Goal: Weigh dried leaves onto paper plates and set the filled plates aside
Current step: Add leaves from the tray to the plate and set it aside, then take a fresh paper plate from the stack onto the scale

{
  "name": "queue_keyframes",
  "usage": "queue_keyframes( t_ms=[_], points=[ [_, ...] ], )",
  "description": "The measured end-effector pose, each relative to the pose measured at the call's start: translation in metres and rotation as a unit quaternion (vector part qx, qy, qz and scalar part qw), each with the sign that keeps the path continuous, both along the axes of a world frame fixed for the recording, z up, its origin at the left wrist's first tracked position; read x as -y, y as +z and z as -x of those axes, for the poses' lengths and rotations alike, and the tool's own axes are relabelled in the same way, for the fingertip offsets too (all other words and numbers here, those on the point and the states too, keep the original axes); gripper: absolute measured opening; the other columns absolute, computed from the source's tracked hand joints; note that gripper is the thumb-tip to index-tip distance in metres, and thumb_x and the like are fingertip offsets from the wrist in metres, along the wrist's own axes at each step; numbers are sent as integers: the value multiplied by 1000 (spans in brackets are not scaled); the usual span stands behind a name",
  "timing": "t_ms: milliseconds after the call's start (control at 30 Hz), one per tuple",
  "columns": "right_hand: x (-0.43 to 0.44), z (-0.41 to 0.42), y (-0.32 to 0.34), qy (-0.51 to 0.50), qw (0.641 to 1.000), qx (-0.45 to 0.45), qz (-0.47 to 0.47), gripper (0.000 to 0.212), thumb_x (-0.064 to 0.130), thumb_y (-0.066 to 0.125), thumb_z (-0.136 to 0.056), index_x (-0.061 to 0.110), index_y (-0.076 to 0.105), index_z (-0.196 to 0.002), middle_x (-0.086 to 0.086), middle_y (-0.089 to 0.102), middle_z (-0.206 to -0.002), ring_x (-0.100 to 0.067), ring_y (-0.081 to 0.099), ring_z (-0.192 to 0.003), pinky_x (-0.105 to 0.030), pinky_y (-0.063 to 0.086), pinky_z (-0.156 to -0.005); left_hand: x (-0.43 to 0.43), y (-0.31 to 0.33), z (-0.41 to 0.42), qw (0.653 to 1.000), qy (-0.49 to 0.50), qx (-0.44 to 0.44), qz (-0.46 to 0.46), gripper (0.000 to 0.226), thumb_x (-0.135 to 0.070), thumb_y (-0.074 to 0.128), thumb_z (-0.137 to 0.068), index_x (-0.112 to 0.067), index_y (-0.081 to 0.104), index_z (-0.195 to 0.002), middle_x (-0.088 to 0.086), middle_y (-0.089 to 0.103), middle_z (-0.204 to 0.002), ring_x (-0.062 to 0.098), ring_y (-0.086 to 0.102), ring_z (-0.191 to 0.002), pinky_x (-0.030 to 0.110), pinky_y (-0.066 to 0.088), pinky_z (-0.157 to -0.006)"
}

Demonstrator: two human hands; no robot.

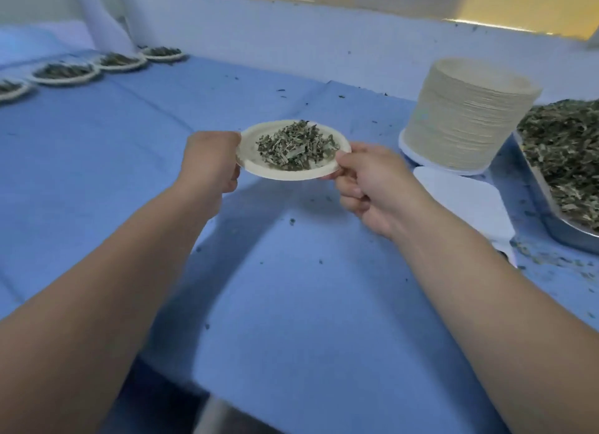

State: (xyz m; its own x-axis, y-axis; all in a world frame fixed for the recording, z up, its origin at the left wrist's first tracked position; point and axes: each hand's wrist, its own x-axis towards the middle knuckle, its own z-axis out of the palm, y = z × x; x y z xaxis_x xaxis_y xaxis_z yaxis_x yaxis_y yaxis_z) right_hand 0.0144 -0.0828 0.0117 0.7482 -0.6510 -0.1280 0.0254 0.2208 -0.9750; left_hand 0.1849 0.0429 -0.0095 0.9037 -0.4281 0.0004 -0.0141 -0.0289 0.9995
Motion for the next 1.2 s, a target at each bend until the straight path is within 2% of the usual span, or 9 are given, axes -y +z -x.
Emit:
queue_keyframes(
  t_ms=[167,333,533,600,767,867,967,1100,1200],
  points=[
    [-66,-93,-15,75,997,-23,-11,20,4,42,-105,4,51,-122,-16,66,-70,-8,24,-37,-14,17,-34,-95,-10,-66,996,88,-3,-14,14,-8,50,-89,-11,51,-75,-5,29,-47,14,24,-39,21,19,-42],
    [-131,-178,-33,142,989,-35,-35,13,3,41,-104,12,47,-111,-16,54,-81,-6,26,-36,-13,16,-35,-182,-14,-122,985,164,11,-50,10,-7,49,-83,-12,58,-83,-1,35,-51,17,25,-45,23,21,-45],
    [-195,-264,-43,191,978,-60,-54,15,4,39,-105,13,50,-111,-4,57,-59,-5,40,-35,-15,27,-32,-263,-17,-186,947,306,31,-93,19,-17,48,-85,-17,66,-91,-2,72,-70,19,39,-49,25,33,-45],
    [-214,-292,-44,196,977,-74,-48,15,4,40,-105,13,50,-113,-7,55,-70,-5,45,-34,-16,35,-33,-282,-27,-198,936,345,32,-61,26,-15,45,-84,-16,68,-94,-1,72,-72,18,40,-46,25,33,-46],
    [-255,-365,-50,219,970,-77,-76,16,-1,39,-105,7,51,-99,-8,50,-77,-6,53,-36,-19,47,-38,-305,-31,-223,894,441,15,85,22,-6,44,-84,-13,63,-75,-1,57,-53,19,38,-41,21,29,-42],
    [-276,-402,-52,244,963,-73,-88,23,-4,34,-104,1,49,-120,-15,55,-93,-13,64,-42,-23,53,-43,-313,-31,-233,871,459,-30,173,20,-3,48,-87,-9,63,-74,1,52,-51,19,34,-39,20,26,-43],
    [-295,-436,-51,272,957,-80,-64,33,-11,26,-101,-1,41,-129,-23,58,-114,-21,71,-52,-26,56,-47,-315,-33,-239,870,451,-36,197,21,-2,49,-89,-8,63,-75,3,52,-52,18,33,-38,20,25,-43],
    [-320,-470,-46,294,950,-83,-59,34,-14,21,-98,-1,41,-122,-26,63,-106,-25,73,-58,-28,58,-50,-316,-31,-247,885,387,-88,243,22,3,42,-91,-5,61,-83,3,51,-55,13,35,-38,19,28,-40],
    [-337,-491,-44,314,943,-95,-60,33,-12,19,-99,-5,42,-122,-26,70,-88,-26,72,-61,-29,59,-54,-322,-30,-252,871,328,-158,328,24,4,39,-95,-2,62,-92,7,60,-67,14,53,-47,22,45,-45]
  ],
)
